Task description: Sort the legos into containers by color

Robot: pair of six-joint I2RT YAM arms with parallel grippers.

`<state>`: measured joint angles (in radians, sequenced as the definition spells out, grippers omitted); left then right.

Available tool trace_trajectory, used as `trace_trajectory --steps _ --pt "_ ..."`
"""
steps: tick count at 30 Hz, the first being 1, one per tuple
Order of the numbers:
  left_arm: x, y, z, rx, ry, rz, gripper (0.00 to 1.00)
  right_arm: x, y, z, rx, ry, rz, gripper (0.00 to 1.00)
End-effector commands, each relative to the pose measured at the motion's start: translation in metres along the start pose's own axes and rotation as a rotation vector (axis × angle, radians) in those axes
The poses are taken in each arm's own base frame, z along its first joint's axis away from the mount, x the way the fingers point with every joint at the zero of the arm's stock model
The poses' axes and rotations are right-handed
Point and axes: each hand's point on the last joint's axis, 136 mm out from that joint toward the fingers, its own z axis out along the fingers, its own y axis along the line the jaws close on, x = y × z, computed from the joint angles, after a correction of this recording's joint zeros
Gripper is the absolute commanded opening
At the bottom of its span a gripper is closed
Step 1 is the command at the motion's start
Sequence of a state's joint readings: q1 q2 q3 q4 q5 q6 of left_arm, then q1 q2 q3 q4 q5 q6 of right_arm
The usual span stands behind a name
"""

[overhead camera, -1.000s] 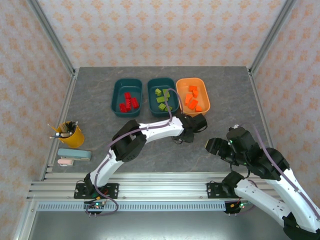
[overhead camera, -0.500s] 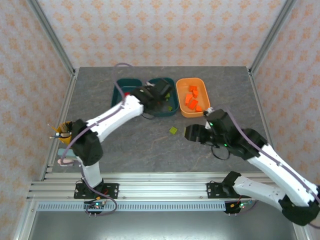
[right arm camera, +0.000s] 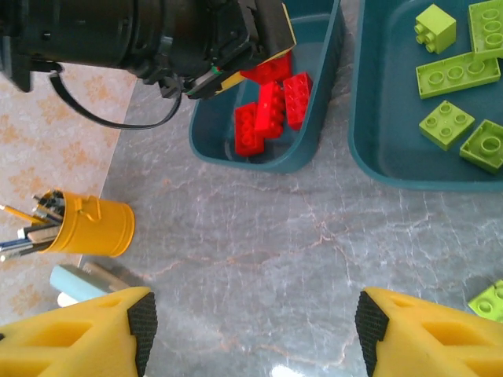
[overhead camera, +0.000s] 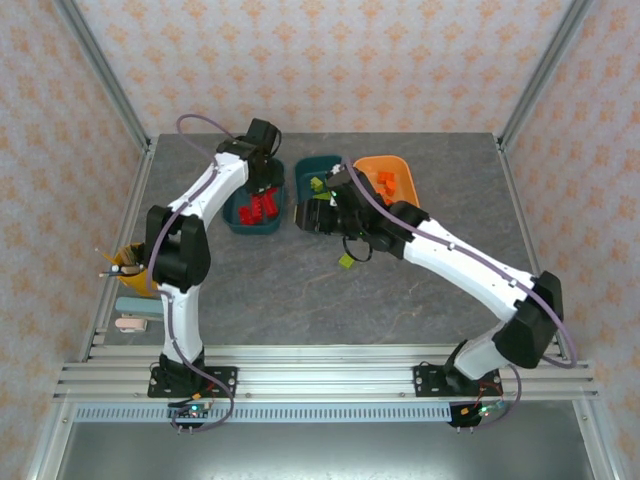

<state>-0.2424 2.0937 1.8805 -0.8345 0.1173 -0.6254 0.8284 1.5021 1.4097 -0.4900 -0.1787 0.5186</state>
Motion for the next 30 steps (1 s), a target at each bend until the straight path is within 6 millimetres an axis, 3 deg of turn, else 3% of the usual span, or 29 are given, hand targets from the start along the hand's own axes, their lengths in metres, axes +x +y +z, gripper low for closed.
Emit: trace_trajectory --steps 1,9,15,18,21,24,27,30 --pt "-0.022 -0.002 0.012 0.024 0.002 0.011 0.41 -0.038 0.005 0.006 -0.013 -0.099 0.021 0.70" --pt "-0.045 0.001 0.056 0.046 0.039 -0.036 0.43 -0.059 -0.013 0.037 0.013 -0.119 0.070 0.70" --pt "-0.041 -0.001 0.079 0.045 0.075 -0.046 0.48 -0.067 -0.015 0.042 0.026 -0.117 0.073 0.70" --pt "-0.040 0.001 0.081 0.029 0.081 -0.045 0.52 -0.064 -0.017 0.039 0.033 -0.111 0.069 0.70" --pt "-0.046 0.001 0.065 0.024 0.055 -0.051 0.58 -0.062 -0.024 0.030 0.069 -0.113 0.056 0.70" --pt "-0.055 -0.002 0.029 0.040 0.001 -0.062 0.62 -0.051 -0.052 0.019 0.197 -0.097 0.048 0.71" --pt "-0.055 -0.005 -0.012 0.059 -0.054 -0.065 0.69 -0.018 -0.095 0.011 0.393 0.004 0.060 0.74" --pt "-0.042 -0.009 -0.052 0.088 -0.089 -0.044 0.73 0.020 -0.125 0.011 0.496 0.114 0.100 0.77"
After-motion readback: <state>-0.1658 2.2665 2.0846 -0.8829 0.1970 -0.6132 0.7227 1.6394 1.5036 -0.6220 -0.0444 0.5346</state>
